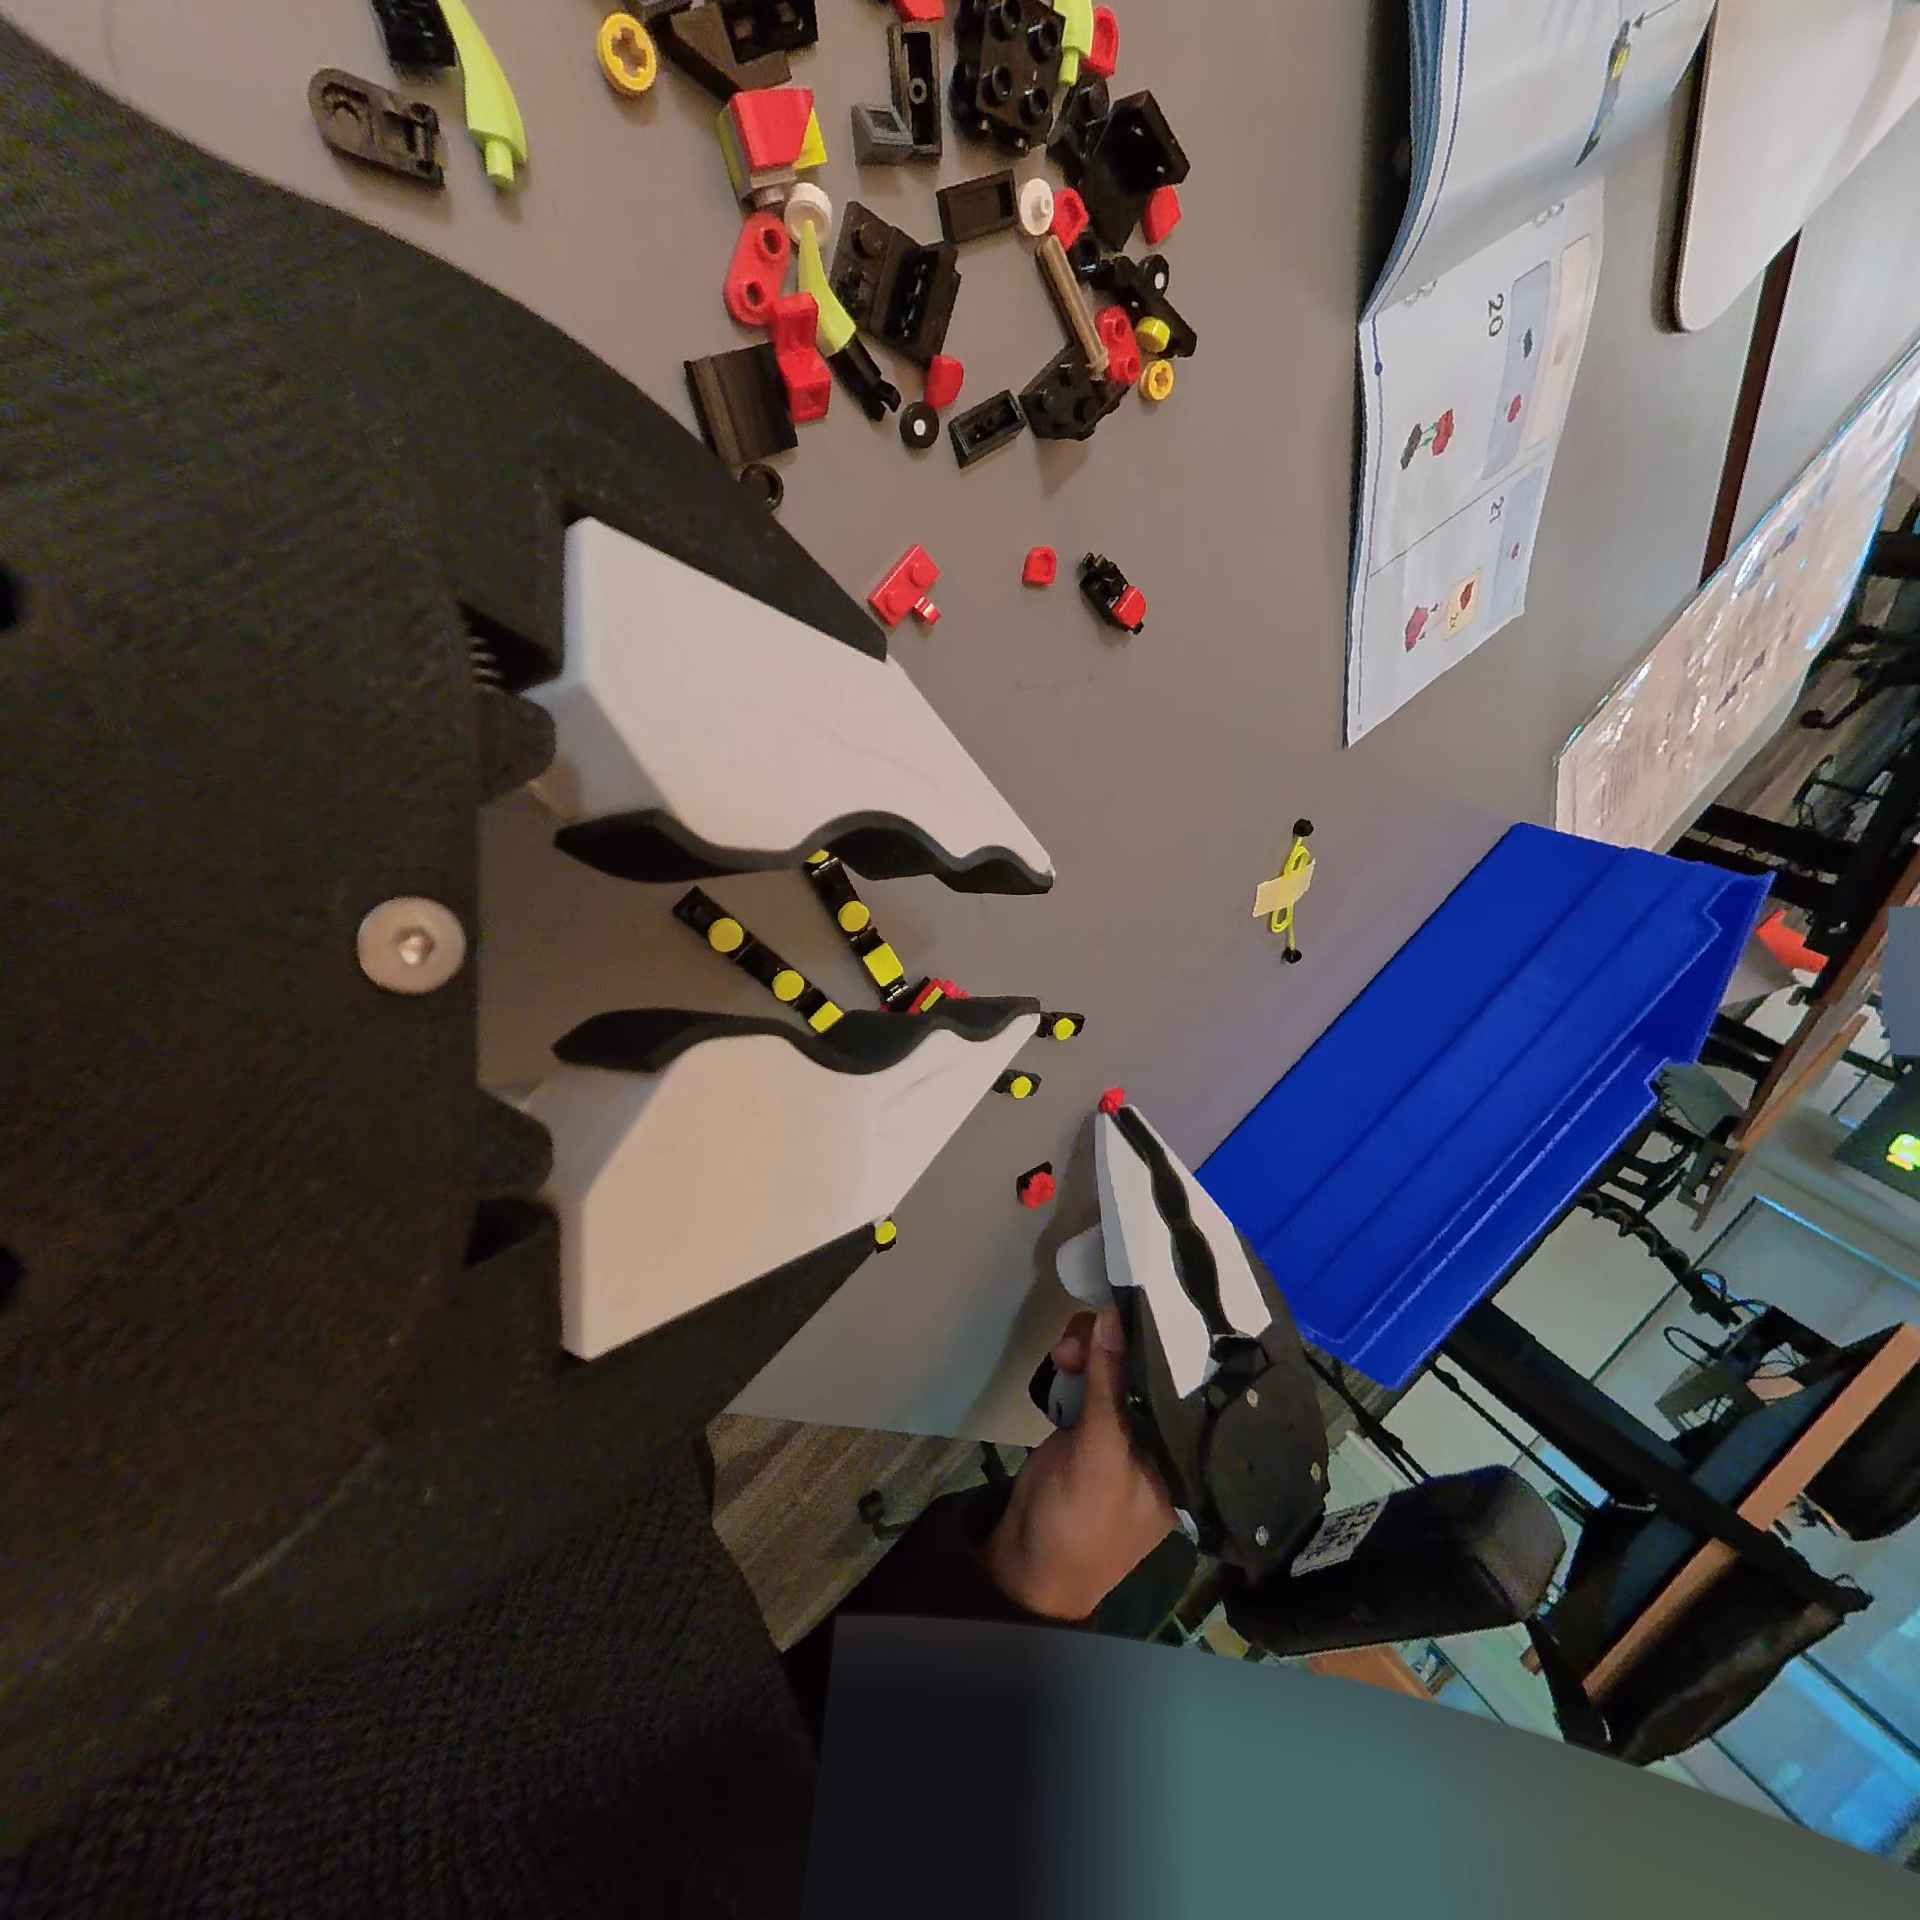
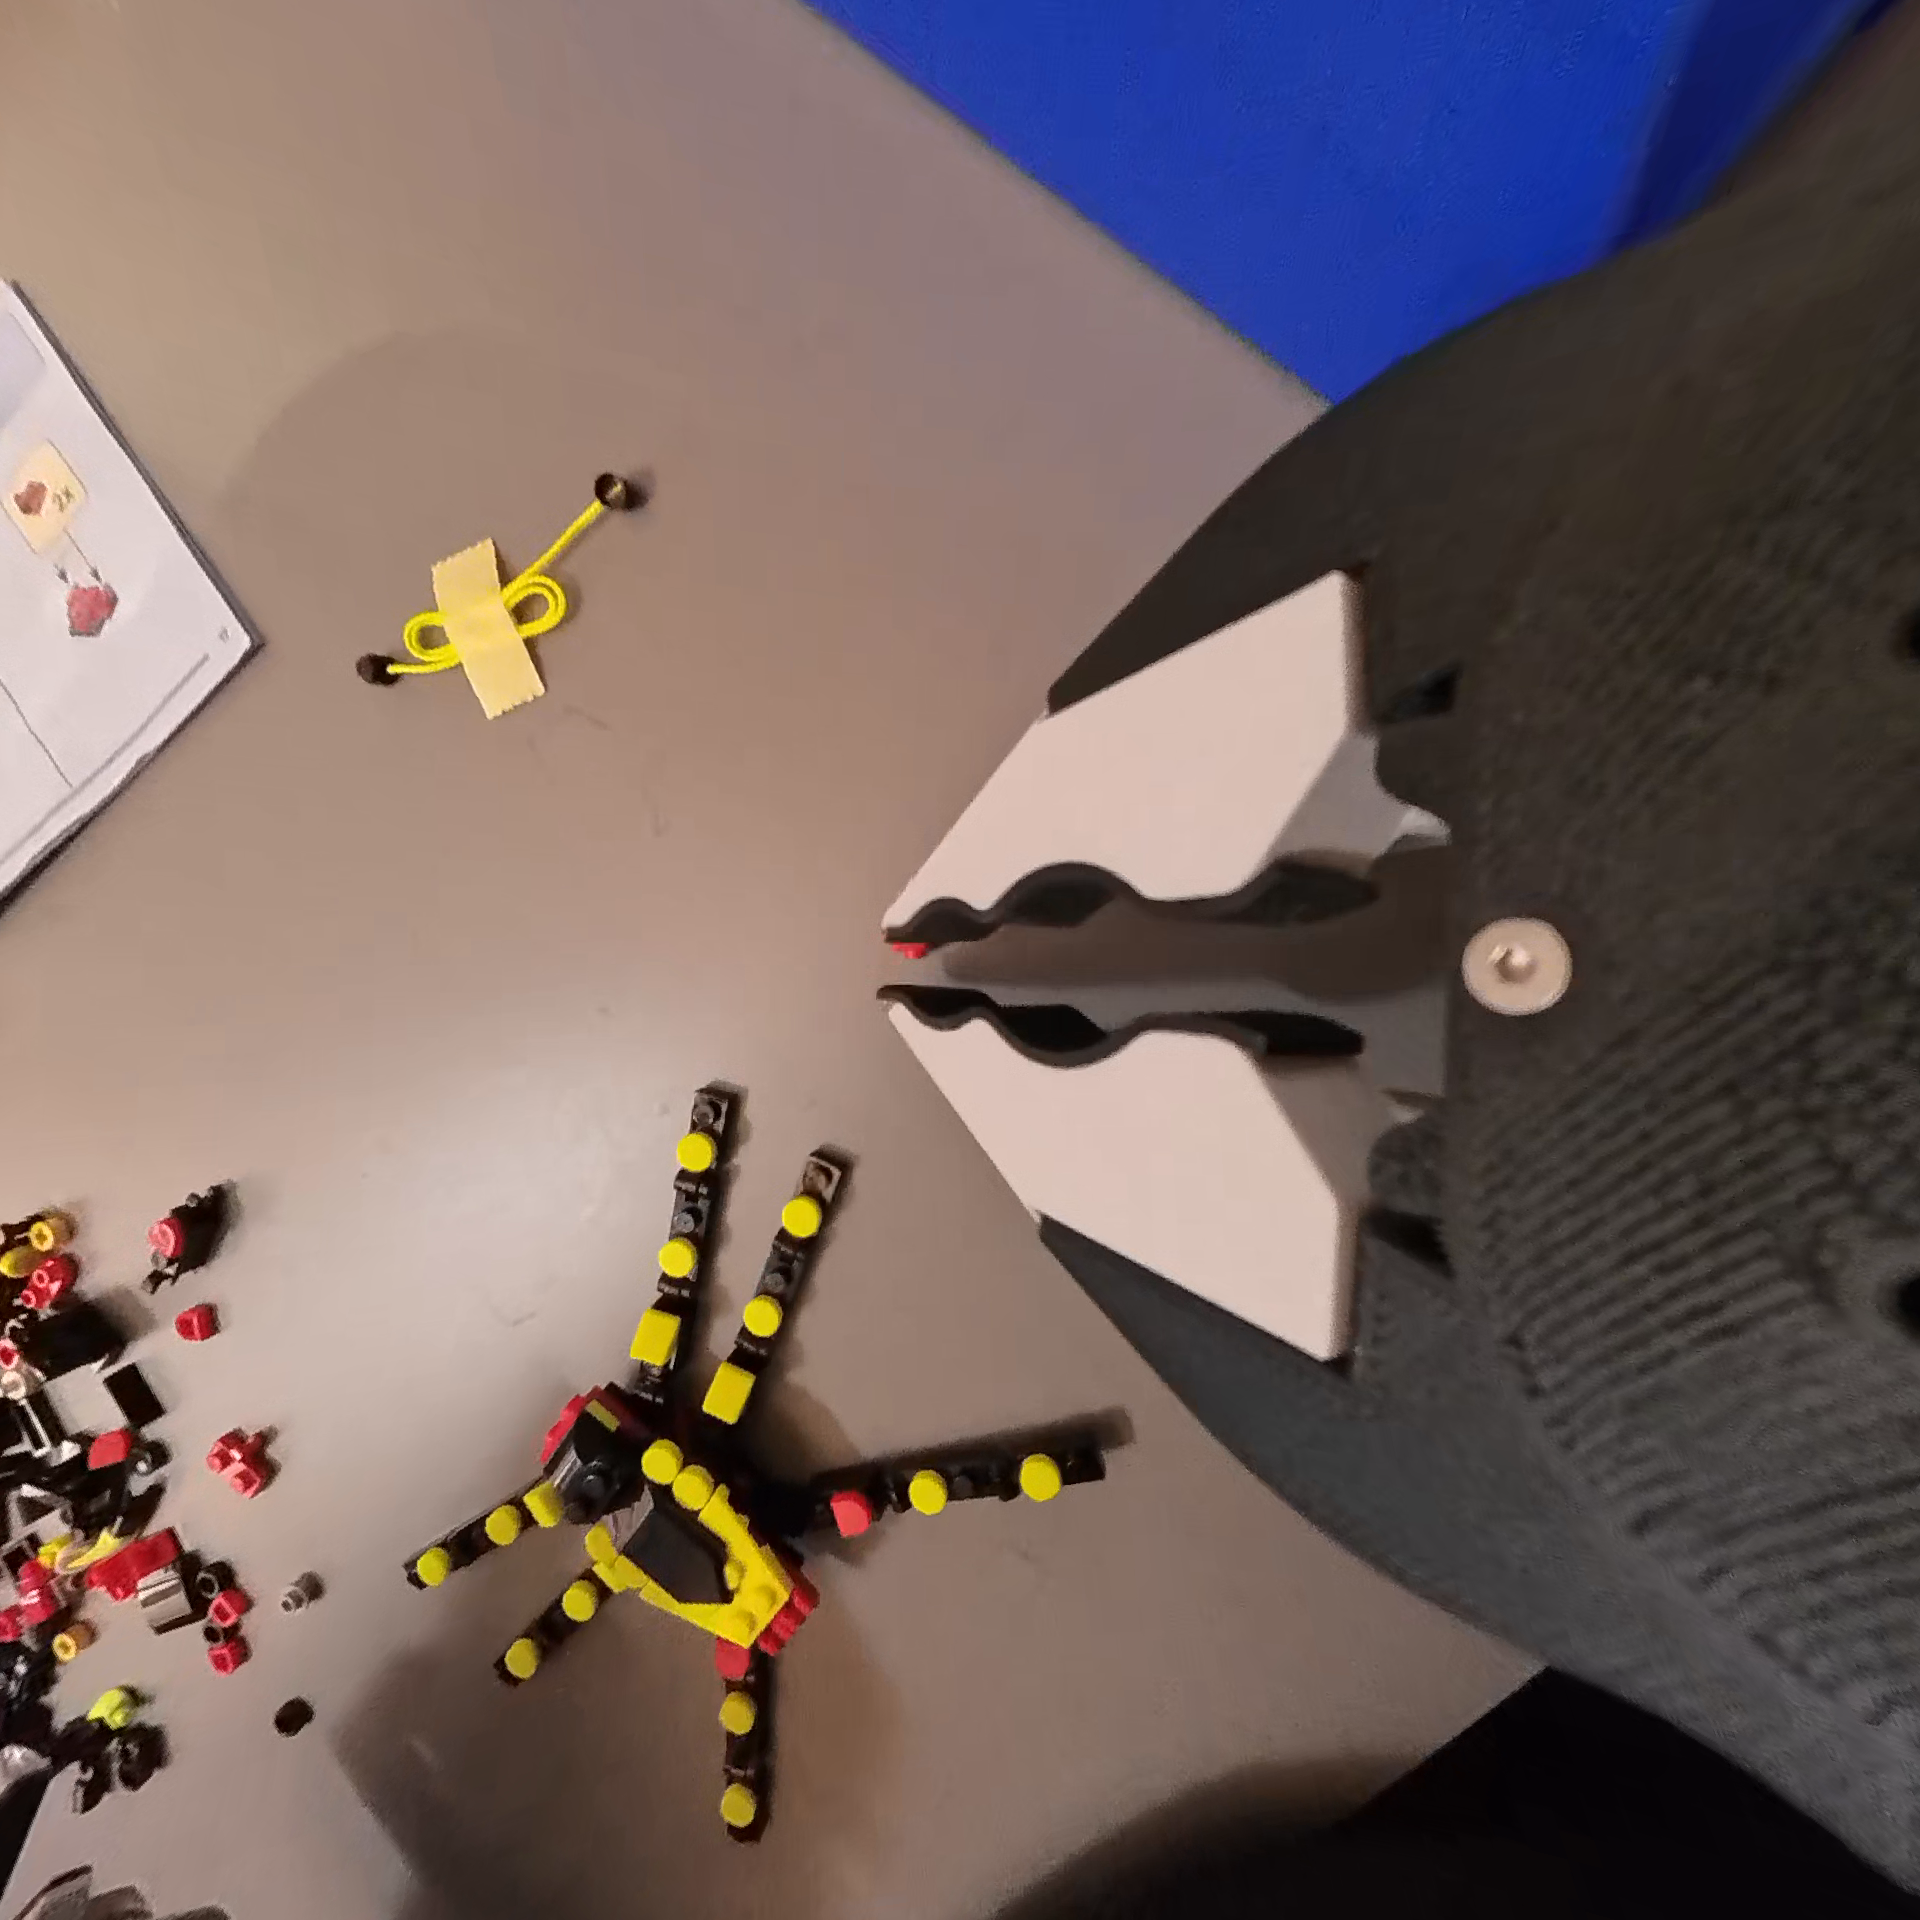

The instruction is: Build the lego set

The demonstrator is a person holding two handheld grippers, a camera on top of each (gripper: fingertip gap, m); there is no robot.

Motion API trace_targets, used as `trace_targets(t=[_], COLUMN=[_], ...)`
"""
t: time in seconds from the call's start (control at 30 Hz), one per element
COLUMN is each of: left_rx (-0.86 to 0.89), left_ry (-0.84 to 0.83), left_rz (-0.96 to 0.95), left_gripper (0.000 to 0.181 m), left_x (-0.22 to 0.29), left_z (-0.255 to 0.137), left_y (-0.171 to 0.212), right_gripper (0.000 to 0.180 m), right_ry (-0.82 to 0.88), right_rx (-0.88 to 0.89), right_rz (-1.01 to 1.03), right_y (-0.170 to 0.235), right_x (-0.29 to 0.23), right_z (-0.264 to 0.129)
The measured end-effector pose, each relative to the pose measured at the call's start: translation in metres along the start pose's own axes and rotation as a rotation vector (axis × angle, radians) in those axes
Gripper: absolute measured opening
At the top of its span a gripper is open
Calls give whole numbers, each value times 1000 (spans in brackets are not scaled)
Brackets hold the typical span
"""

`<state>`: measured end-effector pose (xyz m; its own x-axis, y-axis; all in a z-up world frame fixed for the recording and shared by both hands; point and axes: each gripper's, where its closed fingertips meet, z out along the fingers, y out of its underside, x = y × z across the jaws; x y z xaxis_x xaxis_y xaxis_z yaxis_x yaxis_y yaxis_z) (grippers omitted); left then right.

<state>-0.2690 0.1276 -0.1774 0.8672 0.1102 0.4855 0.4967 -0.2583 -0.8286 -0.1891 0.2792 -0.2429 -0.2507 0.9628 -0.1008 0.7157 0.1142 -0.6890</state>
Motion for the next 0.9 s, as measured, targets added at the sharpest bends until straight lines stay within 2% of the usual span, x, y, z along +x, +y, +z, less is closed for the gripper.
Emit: trace_targets(t=[0.07,0.2,0.37,0.5,0.67,0.77,0.9], left_rx=[-1,-5,-14,-27,-197,-290,-270], left_ry=[1,-2,10,65,188,195,228], left_rz=[0,13,47,79,263,375,321], left_gripper=[17,17,17,19,25,25,22], left_x=[0,1,10,36,83,95,113], left_z=[0,1,5,16,51,77,84], left_y=[0,1,2,1,7,10,10], right_gripper=[0,0,0,0,0,0,6], right_ry=[14,25,-42,44,57,61,46], right_rx=[-7,4,96,23,84,76,50], right_rz=[-18,-48,-131,-256,-187,-177,-107], right_y=[0,-4,-15,11,15,16,21], right_x=[0,1,-15,-13,-26,-29,-31], right_z=[1,-4,-37,-54,-64,-61,-54])
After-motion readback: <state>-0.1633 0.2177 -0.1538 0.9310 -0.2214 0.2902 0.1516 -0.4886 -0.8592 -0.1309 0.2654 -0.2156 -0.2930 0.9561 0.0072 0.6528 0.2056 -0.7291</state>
